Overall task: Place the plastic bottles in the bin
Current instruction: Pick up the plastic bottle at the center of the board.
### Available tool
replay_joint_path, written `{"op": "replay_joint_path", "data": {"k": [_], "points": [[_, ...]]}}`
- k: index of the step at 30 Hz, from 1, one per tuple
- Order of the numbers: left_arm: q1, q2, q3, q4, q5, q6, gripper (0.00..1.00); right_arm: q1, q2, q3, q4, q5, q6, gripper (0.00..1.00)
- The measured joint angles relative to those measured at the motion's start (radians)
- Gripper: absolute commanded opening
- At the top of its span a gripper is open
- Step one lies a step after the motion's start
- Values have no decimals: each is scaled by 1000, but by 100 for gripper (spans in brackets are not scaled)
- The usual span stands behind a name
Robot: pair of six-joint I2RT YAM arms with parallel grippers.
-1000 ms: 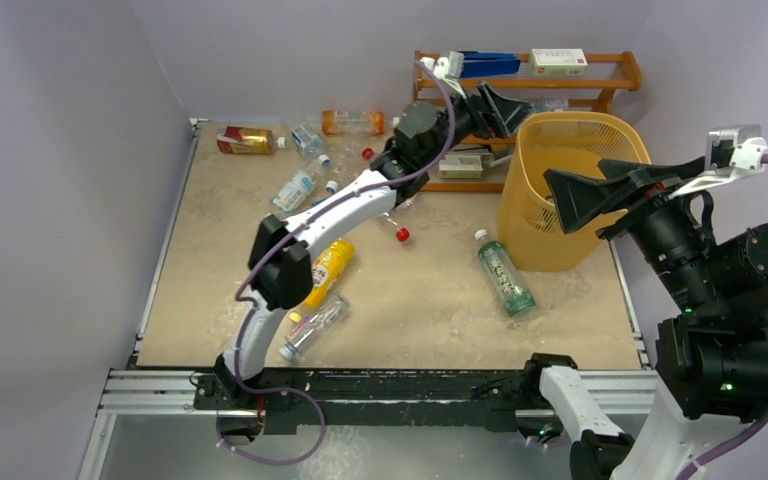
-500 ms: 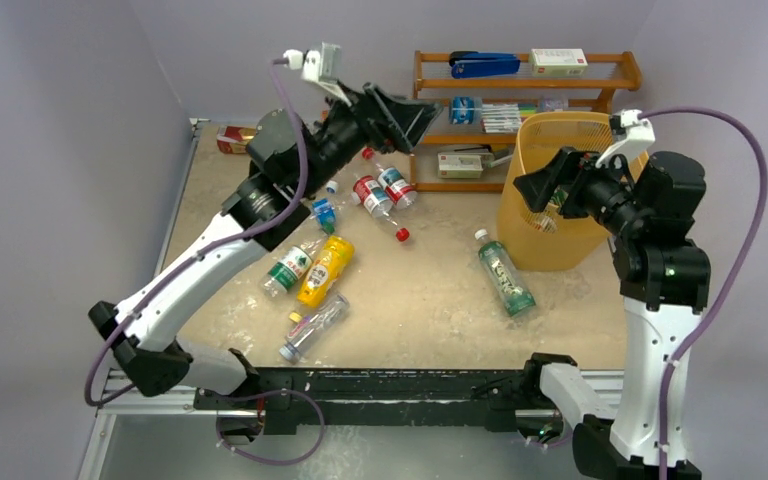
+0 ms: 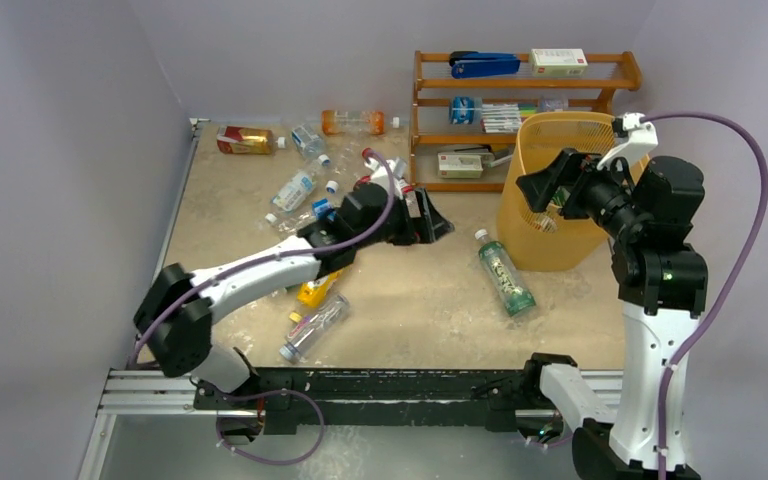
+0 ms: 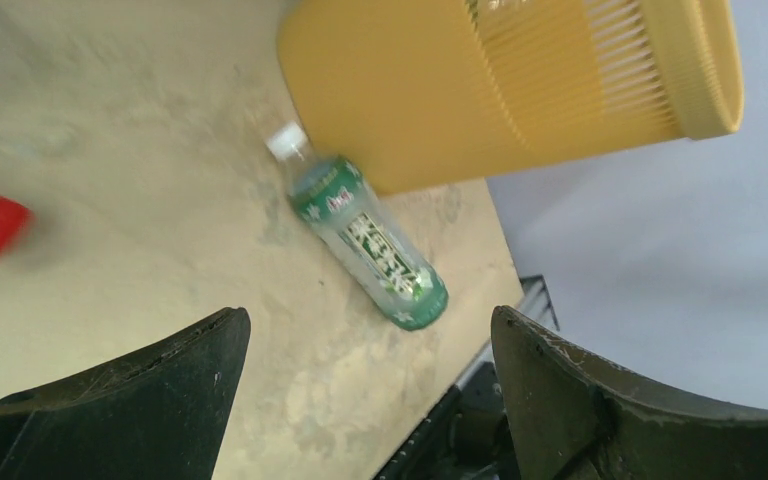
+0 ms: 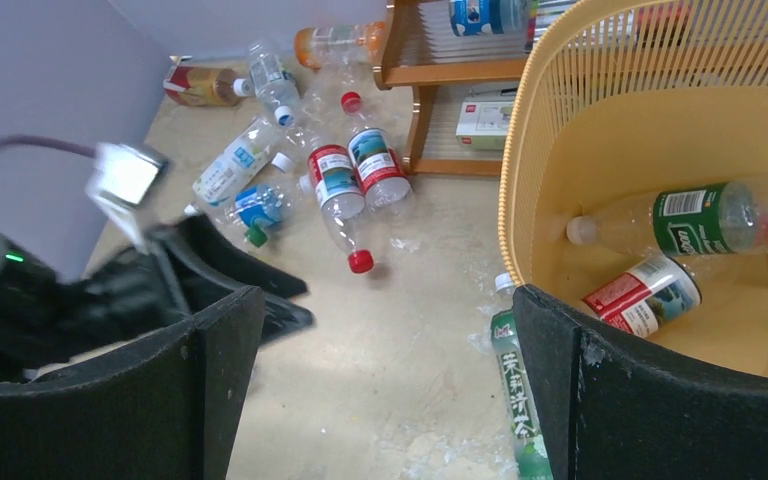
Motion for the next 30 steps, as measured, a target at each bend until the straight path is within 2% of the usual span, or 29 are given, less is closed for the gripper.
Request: {"op": "replay_joint_path", "data": {"k": [2,6,13,17,23,30], "points": [[-28,43,-23,51,11,-60,90,0,-7,-1,0,3,1,96],[-95,227,-14,226,52,-269,91,0,-17,0,-2,3,3,96],[-180,466,146,286,30,-492,94,0,-8,51,-17,3,3,96],[-209,557,251,289,7,-560,94,0,-6,68,-21,3,4,96],[-221,613,260,279,-22,-629,94,0,-19,68,-26,3,3,96],[-221,637,295,207,-67,-633,94,0,-29,64,-24,-3,4,96]]}}
